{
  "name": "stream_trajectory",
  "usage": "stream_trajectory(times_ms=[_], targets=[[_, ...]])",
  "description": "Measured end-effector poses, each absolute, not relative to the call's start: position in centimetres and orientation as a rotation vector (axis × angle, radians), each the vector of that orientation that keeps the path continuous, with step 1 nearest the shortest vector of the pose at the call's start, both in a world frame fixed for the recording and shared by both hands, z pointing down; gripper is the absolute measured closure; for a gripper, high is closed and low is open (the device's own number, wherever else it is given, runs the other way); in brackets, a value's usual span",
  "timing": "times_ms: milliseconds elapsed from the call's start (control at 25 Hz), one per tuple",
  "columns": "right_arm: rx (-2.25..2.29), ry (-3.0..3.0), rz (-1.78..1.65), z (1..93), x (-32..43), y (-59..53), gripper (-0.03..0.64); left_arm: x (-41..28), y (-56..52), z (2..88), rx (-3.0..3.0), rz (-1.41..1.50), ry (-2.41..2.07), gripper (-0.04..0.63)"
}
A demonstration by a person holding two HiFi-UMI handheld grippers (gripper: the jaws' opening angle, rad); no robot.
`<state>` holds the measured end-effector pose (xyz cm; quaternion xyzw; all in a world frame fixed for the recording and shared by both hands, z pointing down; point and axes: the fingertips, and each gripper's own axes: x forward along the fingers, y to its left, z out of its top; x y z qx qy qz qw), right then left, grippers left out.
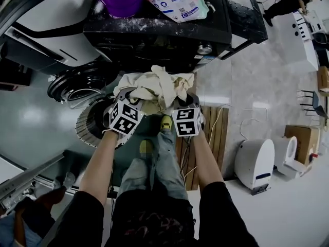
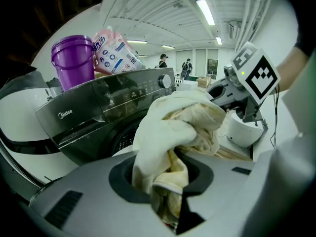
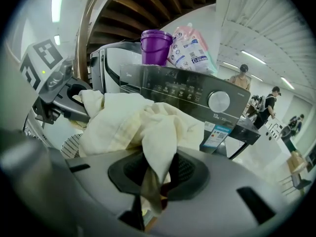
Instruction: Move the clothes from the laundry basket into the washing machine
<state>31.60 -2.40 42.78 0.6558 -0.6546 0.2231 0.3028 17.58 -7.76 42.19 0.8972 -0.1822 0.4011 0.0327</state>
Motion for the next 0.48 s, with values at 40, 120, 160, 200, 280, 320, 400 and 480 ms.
stream_trajectory(times_ms=[40, 120, 160, 200, 280, 320, 400, 480], targets=[[1.745, -1.736, 0.595, 43.4, 31.9, -2.9, 0.534, 17.8, -8.3, 42.8, 2.758, 1.228, -0.569, 0.480], [1.748, -1.744, 0.591, 44.7, 32.5, -4.0, 0.534, 18.4, -9.5, 44.1, 2.761, 1.216, -0.590, 0.480], [1.747, -1.749, 0.586, 45.4, 32.8, -4.5, 0.535, 18.7, -10.2, 44.8, 2.764, 1.209, -0.602, 0.480], [1.745, -1.754, 0.581, 46.1, 33.0, -5.0, 0.535, 19.0, -10.8, 45.4, 2.765, 1.202, -0.614, 0.480], [1.742, -1.760, 0.574, 47.6, 33.6, -5.8, 0.534, 19.6, -11.8, 46.7, 2.768, 1.195, -0.631, 0.480], [1.744, -1.762, 0.575, 48.3, 34.0, -6.2, 0.535, 19.9, -12.2, 47.4, 2.773, 1.194, -0.639, 0.480], [1.754, -1.768, 0.583, 49.6, 34.7, -7.2, 0.534, 20.5, -13.2, 48.5, 2.784, 1.191, -0.657, 0.480], [1.763, -1.770, 0.588, 50.7, 35.2, -8.0, 0.535, 21.0, -14.1, 49.7, 2.787, 1.179, -0.680, 0.480]])
